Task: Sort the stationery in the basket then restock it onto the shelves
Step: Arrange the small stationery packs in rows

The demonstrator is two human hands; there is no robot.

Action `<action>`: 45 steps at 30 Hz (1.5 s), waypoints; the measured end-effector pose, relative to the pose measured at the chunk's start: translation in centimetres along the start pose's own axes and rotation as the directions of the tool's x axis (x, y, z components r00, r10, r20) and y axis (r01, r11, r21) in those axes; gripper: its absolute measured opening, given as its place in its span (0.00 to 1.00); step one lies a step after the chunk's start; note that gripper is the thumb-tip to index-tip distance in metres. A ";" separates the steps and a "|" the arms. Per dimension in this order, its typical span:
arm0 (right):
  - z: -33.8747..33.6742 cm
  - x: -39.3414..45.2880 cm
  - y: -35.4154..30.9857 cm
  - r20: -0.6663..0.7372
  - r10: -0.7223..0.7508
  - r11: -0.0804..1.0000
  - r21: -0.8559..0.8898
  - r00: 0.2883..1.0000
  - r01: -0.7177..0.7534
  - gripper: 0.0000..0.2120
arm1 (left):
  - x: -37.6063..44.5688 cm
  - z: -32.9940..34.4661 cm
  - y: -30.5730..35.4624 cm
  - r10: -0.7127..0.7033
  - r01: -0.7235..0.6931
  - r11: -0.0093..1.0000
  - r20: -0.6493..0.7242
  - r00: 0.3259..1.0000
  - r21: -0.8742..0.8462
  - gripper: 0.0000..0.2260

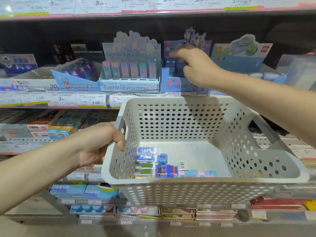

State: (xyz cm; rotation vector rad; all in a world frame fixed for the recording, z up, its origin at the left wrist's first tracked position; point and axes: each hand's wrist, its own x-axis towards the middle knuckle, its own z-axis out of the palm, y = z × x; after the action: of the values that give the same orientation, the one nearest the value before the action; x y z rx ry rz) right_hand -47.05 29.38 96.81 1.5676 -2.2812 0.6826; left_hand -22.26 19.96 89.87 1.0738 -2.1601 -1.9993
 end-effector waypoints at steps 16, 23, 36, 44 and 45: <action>11.3 -9.9 -3.1 0.784 -0.049 0.951 -0.152 0.618 0.269 0.22 | 0.3 0.9 0.2 -0.001 0.002 0.999 -0.040 0.999 0.033 0.34; 8.1 -9.0 -4.0 0.697 -0.085 0.973 -0.097 0.712 0.211 0.13 | 0.5 0.7 0.1 -0.005 0.005 1.000 -0.024 1.000 0.017 0.27; -1.2 -0.2 2.3 -0.020 0.018 0.998 -0.054 1.000 -0.019 0.16 | 0.0 0.3 -0.1 -0.009 0.010 1.000 -0.016 1.000 0.016 0.26; 0.1 0.7 2.7 -0.008 -0.004 0.999 -0.050 1.000 0.004 0.17 | -0.3 0.5 0.0 -0.018 0.019 0.999 -0.042 0.999 0.031 0.29; 0.2 0.6 2.7 -0.023 -0.020 0.998 -0.061 1.000 0.018 0.18 | -0.4 0.5 0.0 -0.014 0.016 0.999 -0.044 0.999 0.033 0.28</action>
State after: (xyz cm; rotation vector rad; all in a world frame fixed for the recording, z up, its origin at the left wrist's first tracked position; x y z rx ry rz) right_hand -49.75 29.61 96.37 1.5431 -2.2455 0.6186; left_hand -22.24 20.60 89.95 1.1308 -2.1782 -1.9330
